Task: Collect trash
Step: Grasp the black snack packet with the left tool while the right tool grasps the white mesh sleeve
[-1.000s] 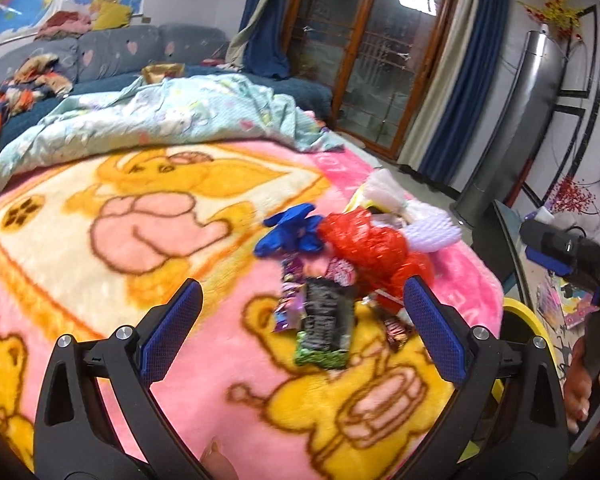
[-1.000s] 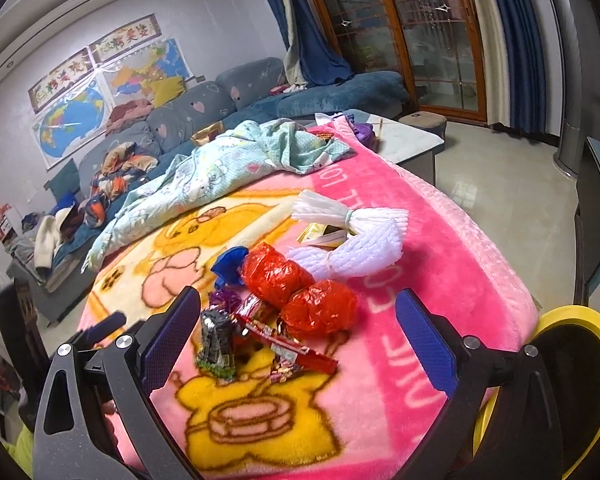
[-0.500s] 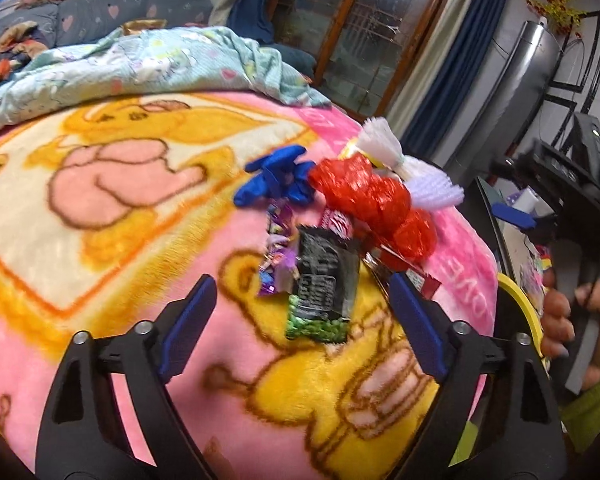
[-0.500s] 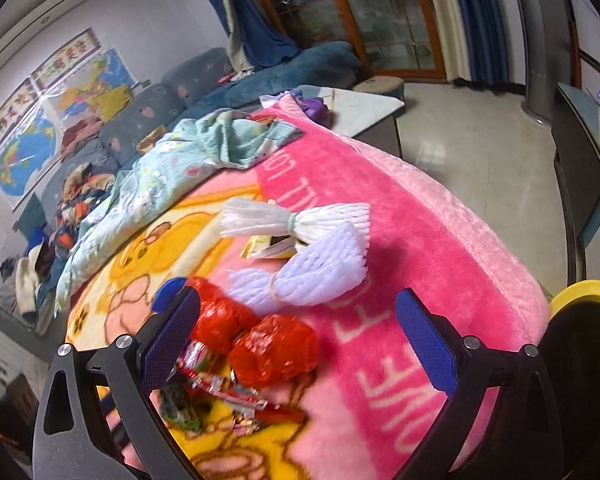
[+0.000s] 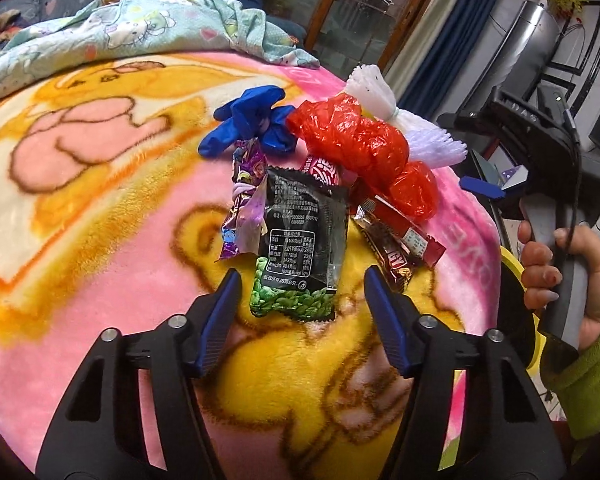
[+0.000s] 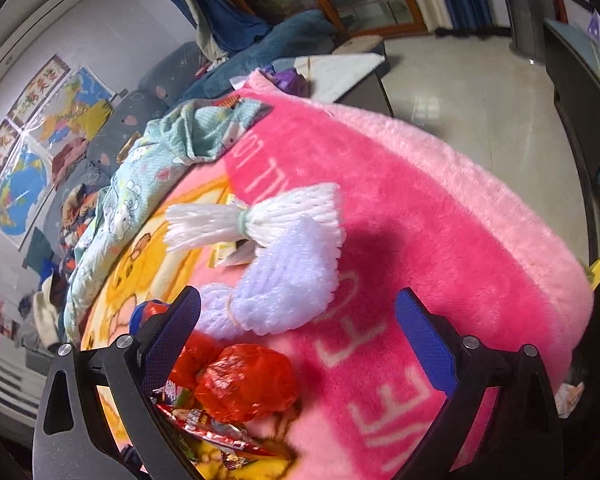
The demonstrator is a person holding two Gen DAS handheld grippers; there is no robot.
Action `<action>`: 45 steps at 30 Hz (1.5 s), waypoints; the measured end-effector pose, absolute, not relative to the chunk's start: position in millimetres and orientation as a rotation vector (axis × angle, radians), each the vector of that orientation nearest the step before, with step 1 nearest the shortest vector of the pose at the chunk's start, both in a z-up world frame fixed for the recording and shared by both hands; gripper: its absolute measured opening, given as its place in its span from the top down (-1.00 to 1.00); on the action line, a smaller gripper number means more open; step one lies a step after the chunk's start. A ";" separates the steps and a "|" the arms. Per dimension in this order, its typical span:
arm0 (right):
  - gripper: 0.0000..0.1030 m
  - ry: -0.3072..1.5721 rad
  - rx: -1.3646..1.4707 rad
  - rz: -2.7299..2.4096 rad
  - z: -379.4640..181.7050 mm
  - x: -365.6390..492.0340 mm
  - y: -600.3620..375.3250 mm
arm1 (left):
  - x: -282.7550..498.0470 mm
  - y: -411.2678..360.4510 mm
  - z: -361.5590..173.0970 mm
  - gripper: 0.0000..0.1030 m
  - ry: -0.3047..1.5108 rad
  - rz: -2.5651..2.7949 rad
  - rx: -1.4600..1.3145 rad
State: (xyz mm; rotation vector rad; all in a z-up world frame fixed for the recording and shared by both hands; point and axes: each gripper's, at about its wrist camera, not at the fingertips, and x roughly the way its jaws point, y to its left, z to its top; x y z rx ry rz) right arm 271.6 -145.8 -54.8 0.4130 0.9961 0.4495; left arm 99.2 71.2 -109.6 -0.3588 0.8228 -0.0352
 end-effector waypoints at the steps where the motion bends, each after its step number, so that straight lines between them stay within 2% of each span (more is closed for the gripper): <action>1: -0.74 1.001 0.423 0.452 -57.9 274.0 -147.5 | 99.2 71.8 -110.1 0.03 0.825 -0.036 -0.363; 2: -0.70 1.006 0.433 0.462 -60.4 275.4 -149.1 | 100.0 72.5 -110.3 0.11 0.824 -0.037 -0.365; 3: -0.57 1.010 0.438 0.468 -61.8 276.4 -149.1 | 99.4 72.7 -110.4 0.22 0.825 -0.038 -0.366; 5: -0.35 1.019 0.445 0.487 -64.8 277.7 -150.2 | 100.0 72.5 -111.8 0.33 0.830 -0.042 -0.367; 7: 0.09 1.021 0.443 0.502 -65.7 277.1 -149.8 | 99.7 71.0 -112.7 0.37 0.831 -0.048 -0.364; 9: 0.36 1.023 0.423 0.509 -65.6 274.5 -148.6 | 100.0 71.1 -112.7 0.39 0.829 -0.056 -0.365; 14: 0.63 0.976 0.381 0.521 -55.4 263.8 -146.6 | 97.6 72.4 -112.3 0.46 0.834 -0.065 -0.381; 33: 0.70 0.697 0.277 0.463 18.1 218.7 -160.2 | 78.2 81.8 -65.4 0.48 0.652 -0.067 -0.379; 45: 0.71 0.667 0.279 0.473 39.5 195.5 -179.3 | 73.6 65.6 -43.3 0.48 0.590 -0.103 -0.341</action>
